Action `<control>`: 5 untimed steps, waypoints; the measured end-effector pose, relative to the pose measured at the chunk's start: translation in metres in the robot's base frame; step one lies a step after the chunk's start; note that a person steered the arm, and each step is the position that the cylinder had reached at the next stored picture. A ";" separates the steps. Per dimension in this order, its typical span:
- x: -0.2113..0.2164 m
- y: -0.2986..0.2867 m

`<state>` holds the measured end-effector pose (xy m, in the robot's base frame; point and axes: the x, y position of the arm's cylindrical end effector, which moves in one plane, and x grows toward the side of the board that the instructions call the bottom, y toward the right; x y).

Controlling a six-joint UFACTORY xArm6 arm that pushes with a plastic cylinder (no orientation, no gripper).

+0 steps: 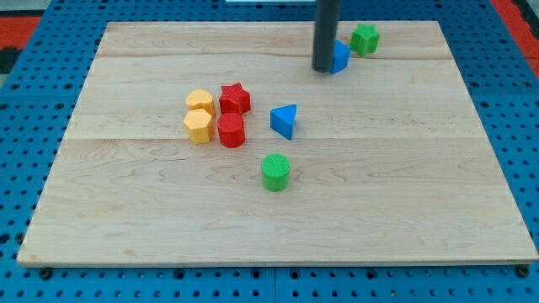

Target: Push the blue triangle into the red star

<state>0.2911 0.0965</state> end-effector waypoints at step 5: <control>0.157 -0.001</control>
<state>0.4479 0.0954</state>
